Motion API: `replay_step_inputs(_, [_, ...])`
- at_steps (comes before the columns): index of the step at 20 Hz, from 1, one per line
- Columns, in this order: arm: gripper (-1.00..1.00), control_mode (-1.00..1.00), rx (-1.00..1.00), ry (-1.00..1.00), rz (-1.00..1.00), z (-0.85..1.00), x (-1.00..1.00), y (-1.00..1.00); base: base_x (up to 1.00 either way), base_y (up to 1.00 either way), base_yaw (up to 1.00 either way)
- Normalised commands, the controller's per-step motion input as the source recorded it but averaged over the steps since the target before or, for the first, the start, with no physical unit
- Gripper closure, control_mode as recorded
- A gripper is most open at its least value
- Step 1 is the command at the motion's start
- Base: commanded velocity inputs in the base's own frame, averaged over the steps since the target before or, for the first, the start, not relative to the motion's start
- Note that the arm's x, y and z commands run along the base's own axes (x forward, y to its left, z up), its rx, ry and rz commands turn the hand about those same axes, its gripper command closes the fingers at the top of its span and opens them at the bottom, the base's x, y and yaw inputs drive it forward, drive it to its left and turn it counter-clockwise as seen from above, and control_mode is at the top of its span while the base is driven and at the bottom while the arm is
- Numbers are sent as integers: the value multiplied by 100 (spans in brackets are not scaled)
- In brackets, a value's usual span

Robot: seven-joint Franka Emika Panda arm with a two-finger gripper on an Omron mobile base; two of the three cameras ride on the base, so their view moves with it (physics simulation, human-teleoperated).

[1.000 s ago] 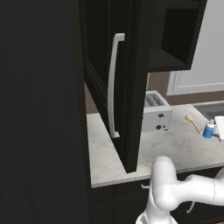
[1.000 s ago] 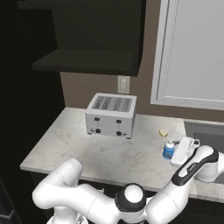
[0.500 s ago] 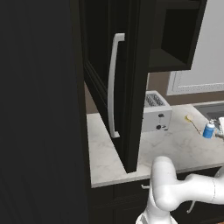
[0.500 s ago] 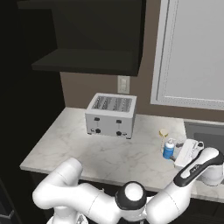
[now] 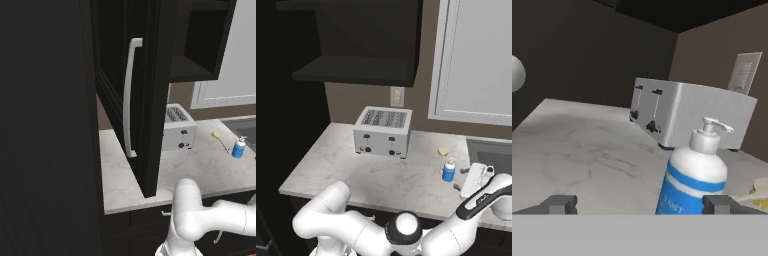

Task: Locate and retrieve the dish brush and soap dispenser from the cabinet. Place them next to the sink.

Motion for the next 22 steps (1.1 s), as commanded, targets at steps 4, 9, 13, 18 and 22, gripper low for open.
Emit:
replay_step_inputs(4, [-100,-100,-7,0,0,22,-49,3,0,0,0])
replay_step_inputs(9, [-100,-100,-7,0,0,22,-52,10,0,0,0])
replay_step_inputs(13, [-100,-100,-10,1,-1,22,-47,27,0,0,0])
replay_step_inputs(18, [-100,-100,-15,3,0,28,-30,48,0,0,0])
replay_step_inputs(22, [-100,-100,-19,1,0,31,-18,59,0,0,0])
